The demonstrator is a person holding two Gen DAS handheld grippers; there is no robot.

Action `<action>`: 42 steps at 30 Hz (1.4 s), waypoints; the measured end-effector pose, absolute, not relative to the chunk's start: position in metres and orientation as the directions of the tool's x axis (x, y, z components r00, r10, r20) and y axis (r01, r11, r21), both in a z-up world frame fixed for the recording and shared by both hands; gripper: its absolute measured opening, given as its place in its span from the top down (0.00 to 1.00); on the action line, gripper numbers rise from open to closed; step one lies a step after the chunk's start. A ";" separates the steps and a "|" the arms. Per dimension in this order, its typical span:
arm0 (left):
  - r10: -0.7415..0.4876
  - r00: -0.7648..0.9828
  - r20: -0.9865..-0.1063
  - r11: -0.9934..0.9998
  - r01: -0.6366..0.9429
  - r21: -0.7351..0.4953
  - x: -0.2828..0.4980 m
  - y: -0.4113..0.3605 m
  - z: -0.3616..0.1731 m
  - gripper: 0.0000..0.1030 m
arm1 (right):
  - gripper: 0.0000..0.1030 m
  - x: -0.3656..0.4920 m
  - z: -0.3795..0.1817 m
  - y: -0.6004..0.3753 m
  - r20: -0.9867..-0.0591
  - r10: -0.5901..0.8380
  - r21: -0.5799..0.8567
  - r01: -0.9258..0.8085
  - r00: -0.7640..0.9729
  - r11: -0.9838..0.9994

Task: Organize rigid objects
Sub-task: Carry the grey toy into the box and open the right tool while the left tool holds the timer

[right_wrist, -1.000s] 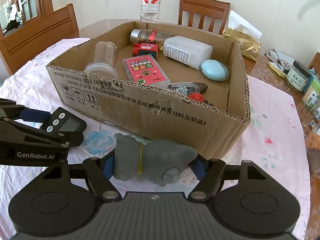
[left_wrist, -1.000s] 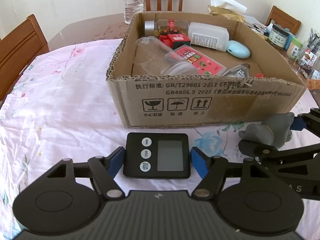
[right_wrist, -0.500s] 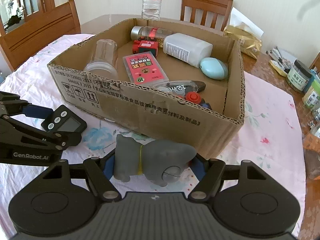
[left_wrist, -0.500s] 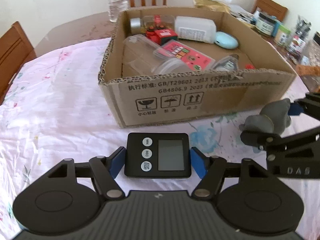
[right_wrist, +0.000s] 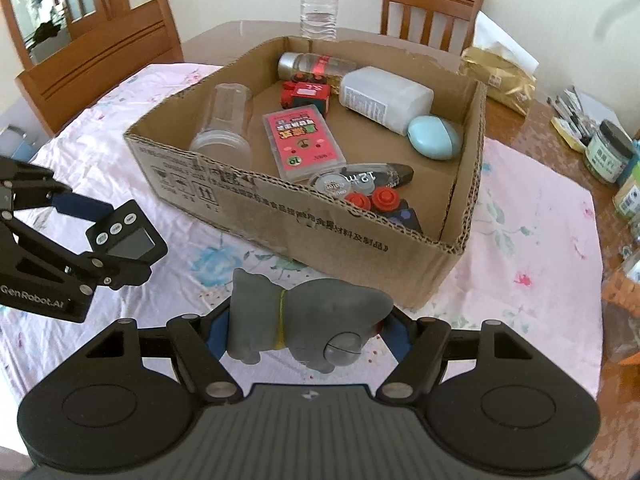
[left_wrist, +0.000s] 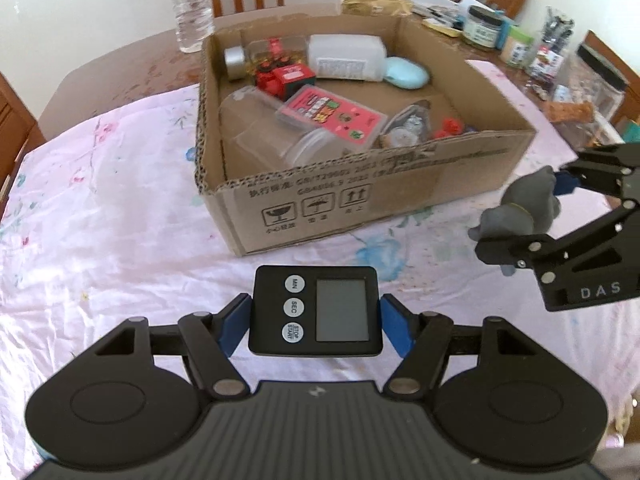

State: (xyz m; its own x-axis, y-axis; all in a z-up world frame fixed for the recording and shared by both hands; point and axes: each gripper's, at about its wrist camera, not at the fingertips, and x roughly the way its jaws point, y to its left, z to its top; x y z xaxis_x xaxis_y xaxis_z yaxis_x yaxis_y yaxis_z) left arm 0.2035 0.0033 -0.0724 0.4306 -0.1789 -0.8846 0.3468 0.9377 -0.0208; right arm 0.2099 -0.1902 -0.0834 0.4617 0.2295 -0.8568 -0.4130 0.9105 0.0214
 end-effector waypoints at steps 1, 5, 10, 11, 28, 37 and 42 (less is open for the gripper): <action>-0.185 0.430 -0.884 0.934 0.358 -0.022 0.203 0.003 -0.068 0.33 | 0.25 0.209 -0.079 -0.191 -0.856 0.239 0.027 -0.423 0.458 0.906; -0.216 0.437 -0.873 0.919 0.394 -0.030 0.198 0.000 -0.050 0.33 | 0.25 0.207 -0.059 -0.194 -0.849 0.285 0.057 -0.459 0.444 0.887; -0.253 0.451 -0.856 0.907 0.419 -0.047 0.198 -0.006 -0.031 0.33 | 0.25 0.214 -0.027 -0.198 -0.814 0.331 0.065 -0.491 0.477 0.869; -0.260 0.456 -0.851 0.904 0.426 -0.048 0.198 -0.007 -0.028 0.33 | 0.25 0.219 -0.022 -0.199 -0.806 0.335 0.062 -0.494 0.488 0.867; -0.268 0.569 -0.777 0.889 0.457 0.027 0.239 -0.018 0.018 0.33 | 0.25 0.340 -0.053 -0.186 -0.830 0.193 -0.054 -0.420 0.523 0.906; -0.252 0.568 -0.783 0.886 0.461 0.050 0.263 -0.024 0.011 0.33 | 0.00 0.359 -0.054 -0.176 -0.810 0.200 -0.043 -0.397 0.551 0.917; -0.250 0.569 -0.783 0.887 0.459 0.050 0.275 -0.027 0.010 0.33 | 0.00 0.362 -0.048 -0.181 -0.813 0.192 -0.043 -0.385 0.550 0.922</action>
State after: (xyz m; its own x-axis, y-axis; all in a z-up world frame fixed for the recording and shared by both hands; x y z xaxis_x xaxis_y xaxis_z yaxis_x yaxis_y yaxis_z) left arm 0.2745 -0.0266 0.0098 0.5692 -0.2504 -0.7831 0.4592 0.8869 0.0501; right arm 0.3619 -0.1812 -0.0475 0.5500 0.1921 -0.8128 -0.3854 0.9218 -0.0429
